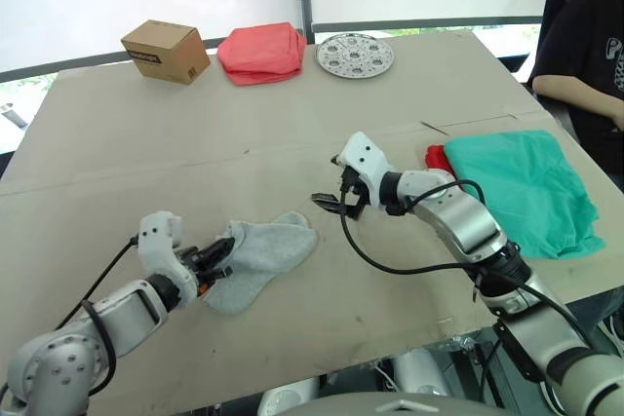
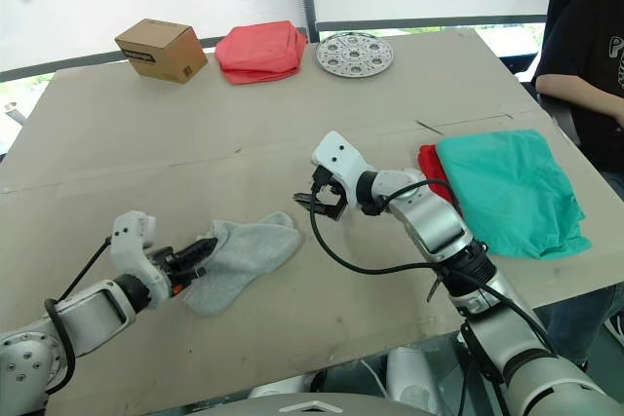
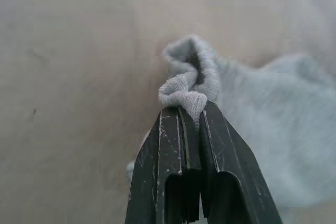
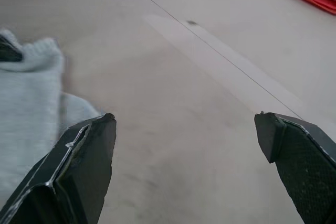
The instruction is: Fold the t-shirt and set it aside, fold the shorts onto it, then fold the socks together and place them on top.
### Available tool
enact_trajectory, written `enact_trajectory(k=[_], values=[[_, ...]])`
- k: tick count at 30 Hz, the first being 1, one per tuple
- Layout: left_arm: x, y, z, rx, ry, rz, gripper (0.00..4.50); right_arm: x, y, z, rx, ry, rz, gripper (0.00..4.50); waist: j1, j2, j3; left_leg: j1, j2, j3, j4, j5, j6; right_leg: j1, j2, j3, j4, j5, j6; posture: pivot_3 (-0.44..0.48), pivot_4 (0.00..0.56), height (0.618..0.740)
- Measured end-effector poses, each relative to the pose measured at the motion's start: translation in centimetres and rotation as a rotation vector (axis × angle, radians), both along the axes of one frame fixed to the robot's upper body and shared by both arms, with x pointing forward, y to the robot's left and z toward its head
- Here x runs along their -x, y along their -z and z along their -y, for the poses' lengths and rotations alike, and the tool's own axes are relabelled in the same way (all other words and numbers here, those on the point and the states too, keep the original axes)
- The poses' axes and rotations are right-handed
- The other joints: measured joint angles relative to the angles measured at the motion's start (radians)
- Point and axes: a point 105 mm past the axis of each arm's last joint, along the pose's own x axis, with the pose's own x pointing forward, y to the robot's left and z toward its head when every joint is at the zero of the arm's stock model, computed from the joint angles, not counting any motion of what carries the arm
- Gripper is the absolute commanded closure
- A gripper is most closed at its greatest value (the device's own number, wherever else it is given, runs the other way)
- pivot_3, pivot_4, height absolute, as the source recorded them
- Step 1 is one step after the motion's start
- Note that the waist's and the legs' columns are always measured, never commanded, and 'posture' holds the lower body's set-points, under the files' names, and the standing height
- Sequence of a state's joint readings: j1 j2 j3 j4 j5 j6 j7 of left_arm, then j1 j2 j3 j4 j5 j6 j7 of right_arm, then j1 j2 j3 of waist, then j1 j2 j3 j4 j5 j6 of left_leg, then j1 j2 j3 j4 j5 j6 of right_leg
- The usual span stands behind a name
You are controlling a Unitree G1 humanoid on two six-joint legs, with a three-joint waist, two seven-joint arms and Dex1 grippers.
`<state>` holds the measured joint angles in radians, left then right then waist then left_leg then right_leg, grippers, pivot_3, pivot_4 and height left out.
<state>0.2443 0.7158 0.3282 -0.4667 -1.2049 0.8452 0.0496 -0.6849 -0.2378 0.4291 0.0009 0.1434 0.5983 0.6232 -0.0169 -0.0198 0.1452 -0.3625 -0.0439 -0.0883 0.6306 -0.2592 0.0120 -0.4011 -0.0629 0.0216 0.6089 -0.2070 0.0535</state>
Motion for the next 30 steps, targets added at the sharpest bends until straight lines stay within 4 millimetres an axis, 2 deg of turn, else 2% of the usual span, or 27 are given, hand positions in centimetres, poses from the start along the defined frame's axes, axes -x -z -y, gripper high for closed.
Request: enact_trajectory(k=[5, 8, 9, 13, 15, 18, 21, 23, 26, 28, 30], values=[[-2.1, -0.1, 1.1, -0.125, 0.093, 0.109, 4.49, 0.6, 0.6, -1.8, 0.018, -0.030, 0.013, 0.00, 0.003, 0.002, 0.001, -0.001, 0.000, 0.000, 0.000, 0.000, 0.000, 0.000, 0.000, 0.000, 0.000, 0.000, 0.000, 0.000, 0.150, 0.740], [-4.2, -0.8, 1.4, -0.151, 0.144, 0.175, 4.49, 0.3, 0.7, -1.6, 0.030, -0.009, 0.025, 0.00, 0.008, 0.002, 0.002, -0.002, -0.001, -0.002, 0.002, 0.000, 0.000, 0.000, 0.000, -0.002, 0.000, 0.000, 0.000, 0.000, 0.150, 0.740], [-6.1, -1.5, 1.6, -0.190, 0.201, 0.225, 4.49, 0.0, 0.6, -1.2, 0.028, 0.005, 0.027, 0.00, 0.011, 0.002, 0.002, -0.003, -0.002, -0.001, 0.002, 0.001, 0.000, 0.000, 0.000, -0.004, 0.001, 0.000, 0.000, 0.000, 0.150, 0.740], [-9.5, -3.5, 2.0, -0.272, 0.325, 0.326, 4.49, 0.0, 0.5, -0.7, 0.027, 0.016, 0.037, 0.00, 0.003, -0.001, 0.000, -0.003, -0.002, -0.002, 0.002, 0.001, -0.001, 0.000, 0.000, -0.004, 0.001, 0.002, 0.003, 0.000, 0.150, 0.740], [-12.1, -5.0, 2.7, -0.303, 0.409, 0.388, 4.49, -0.3, 0.3, 0.0, 0.019, 0.043, 0.039, 0.00, 0.002, -0.002, -0.001, -0.004, -0.002, -0.002, 0.002, 0.001, -0.001, -0.001, 0.000, -0.004, 0.001, 0.003, 0.004, 0.000, 0.150, 0.740], [-13.4, -6.5, 3.7, -0.271, 0.478, 0.425, 4.49, -0.2, -0.2, 0.4, -0.004, 0.055, 0.045, 0.00, -0.003, -0.003, -0.001, -0.005, -0.001, -0.004, 0.001, 0.001, -0.001, -0.003, 0.000, -0.004, 0.002, 0.003, 0.004, 0.000, 0.150, 0.740], [-13.1, -7.9, 4.5, -0.194, 0.562, 0.440, 4.49, 0.1, -1.4, 0.8, -0.080, 0.074, 0.028, 0.00, -0.019, -0.003, -0.001, -0.008, -0.001, -0.004, 0.001, 0.001, -0.002, -0.005, 0.000, -0.003, 0.001, 0.003, 0.004, 0.000, 0.150, 0.740], [-11.4, -8.8, 4.6, -0.106, 0.620, 0.413, 4.49, 1.0, -2.4, 1.2, -0.178, 0.066, -0.025, 0.00, -0.030, -0.004, -0.002, -0.013, 0.002, -0.005, 0.001, 0.001, -0.001, -0.011, 0.000, 0.000, 0.002, 0.003, 0.005, 0.000, 0.150, 0.740], [-9.8, -9.4, 4.5, -0.024, 0.633, 0.373, 4.49, 2.0, -2.6, 1.8, -0.233, 0.048, -0.078, 0.00, -0.031, -0.003, -0.001, -0.015, 0.002, -0.006, 0.002, 0.001, -0.001, -0.013, 0.000, -0.001, 0.002, 0.003, 0.005, 0.000, 0.150, 0.740], [-8.6, -11.5, 4.6, 0.170, 0.566, 0.338, 4.49, 3.2, -2.7, 2.5, -0.261, 0.013, -0.117, 0.00, -0.023, -0.003, -0.001, -0.017, 0.002, -0.011, 0.004, -0.001, 0.003, -0.012, -0.001, -0.005, 0.002, 0.003, 0.005, 0.000, 0.150, 0.740], [-7.6, -13.6, 4.5, 0.287, 0.521, 0.345, 4.49, 4.0, -2.8, 2.6, -0.267, -0.017, -0.138, 0.00, -0.019, -0.003, -0.001, -0.016, 0.001, -0.014, 0.005, -0.002, 0.003, -0.011, -0.001, -0.007, 0.003, 0.004, 0.006, 0.000, 0.150, 0.740]])
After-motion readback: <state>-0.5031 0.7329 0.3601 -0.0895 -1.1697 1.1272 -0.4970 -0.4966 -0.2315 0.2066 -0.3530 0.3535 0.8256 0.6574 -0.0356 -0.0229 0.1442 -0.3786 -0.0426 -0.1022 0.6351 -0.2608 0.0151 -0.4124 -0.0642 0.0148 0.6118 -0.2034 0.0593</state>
